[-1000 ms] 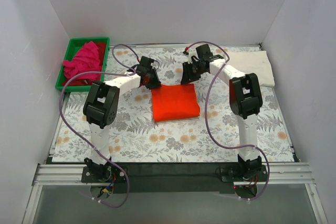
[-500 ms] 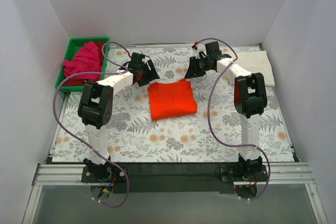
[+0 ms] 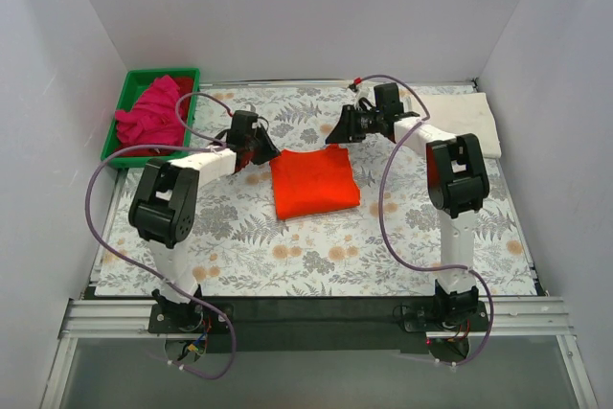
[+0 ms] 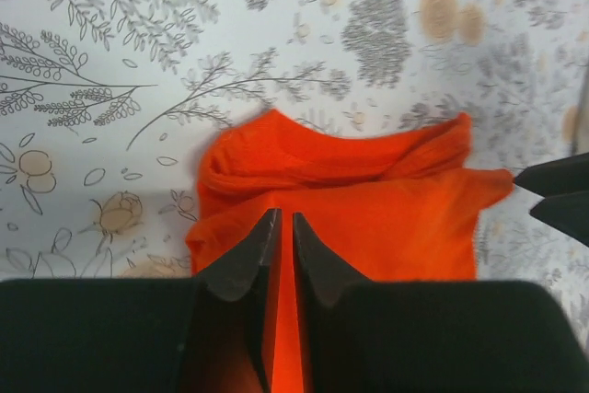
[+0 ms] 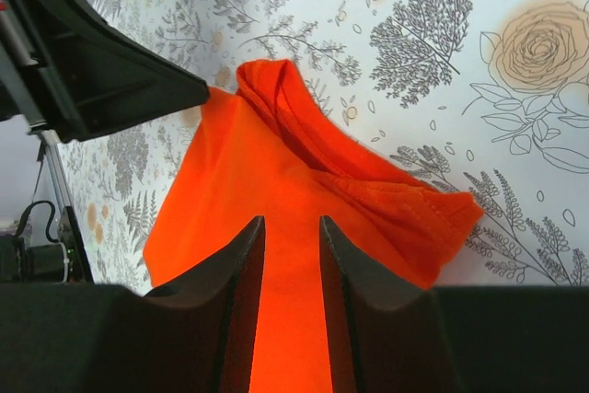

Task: Fold and stack the t-shirts
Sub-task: Fold the tshirt

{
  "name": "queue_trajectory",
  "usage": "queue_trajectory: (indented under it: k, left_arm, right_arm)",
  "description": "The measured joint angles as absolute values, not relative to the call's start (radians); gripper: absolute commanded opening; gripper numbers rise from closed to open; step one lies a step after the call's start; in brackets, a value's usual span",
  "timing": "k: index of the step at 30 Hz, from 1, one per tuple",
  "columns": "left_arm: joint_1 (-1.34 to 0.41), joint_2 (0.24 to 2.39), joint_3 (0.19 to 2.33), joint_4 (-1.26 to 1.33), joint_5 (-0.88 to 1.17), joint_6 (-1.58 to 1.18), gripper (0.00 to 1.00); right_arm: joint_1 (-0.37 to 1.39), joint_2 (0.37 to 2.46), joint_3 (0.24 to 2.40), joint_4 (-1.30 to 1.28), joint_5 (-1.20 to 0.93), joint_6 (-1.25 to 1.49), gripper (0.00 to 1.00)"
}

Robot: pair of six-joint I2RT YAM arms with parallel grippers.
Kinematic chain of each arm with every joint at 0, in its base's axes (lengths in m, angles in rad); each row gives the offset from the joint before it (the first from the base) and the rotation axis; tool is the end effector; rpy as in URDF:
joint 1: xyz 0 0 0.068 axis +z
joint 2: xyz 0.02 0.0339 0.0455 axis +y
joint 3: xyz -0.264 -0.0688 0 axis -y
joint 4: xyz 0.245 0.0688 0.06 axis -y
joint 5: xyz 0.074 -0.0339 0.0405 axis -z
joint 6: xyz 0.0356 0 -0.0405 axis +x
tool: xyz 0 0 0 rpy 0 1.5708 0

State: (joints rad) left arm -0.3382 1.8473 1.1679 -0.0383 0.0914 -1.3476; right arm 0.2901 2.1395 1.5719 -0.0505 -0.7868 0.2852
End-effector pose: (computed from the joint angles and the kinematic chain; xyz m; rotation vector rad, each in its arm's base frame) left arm 0.3789 -0.1367 0.1882 -1.1559 2.1992 -0.9183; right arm 0.4545 0.1620 0.1974 -0.4697 2.1674 1.1805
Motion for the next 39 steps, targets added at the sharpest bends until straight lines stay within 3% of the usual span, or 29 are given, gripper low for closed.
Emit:
queue_trajectory:
  k: [11,13,21,26,30,34,35,39]
  left_arm:
    - [-0.264,2.058,1.213,0.084,0.185,-1.396,0.08]
    - [-0.258,2.072,1.223,0.101,0.202,-1.399,0.11]
    - [-0.257,2.027,1.222,0.065,0.215,-1.394,0.44]
    - [-0.258,1.879,1.209,-0.027,0.211,-1.415,0.48]
    - [-0.276,1.682,1.136,-0.066,0.212,-1.444,0.47]
    - [-0.342,1.522,1.016,-0.074,0.234,-1.486,0.33]
    - [-0.363,1.502,0.984,-0.073,0.239,-1.494,0.27]
    - [-0.423,1.507,0.862,-0.07,0.272,-1.528,0.18]
  right_arm:
    - [0.217,2.334,1.555,0.086,-0.887,0.375,0.3]
    - [0.209,2.335,1.556,0.097,-0.893,0.381,0.3]
    - [0.205,2.274,1.523,0.1,-0.87,0.411,0.31]
    - [0.231,2.07,1.429,0.101,-0.855,0.439,0.31]
    - [0.317,1.885,1.335,0.132,-0.851,0.458,0.29]
    - [0.435,1.806,1.237,0.187,-0.864,0.483,0.1]
    - [0.468,1.807,1.214,0.197,-0.867,0.488,0.07]
    - [0.527,1.863,1.16,0.202,-0.871,0.5,0.01]
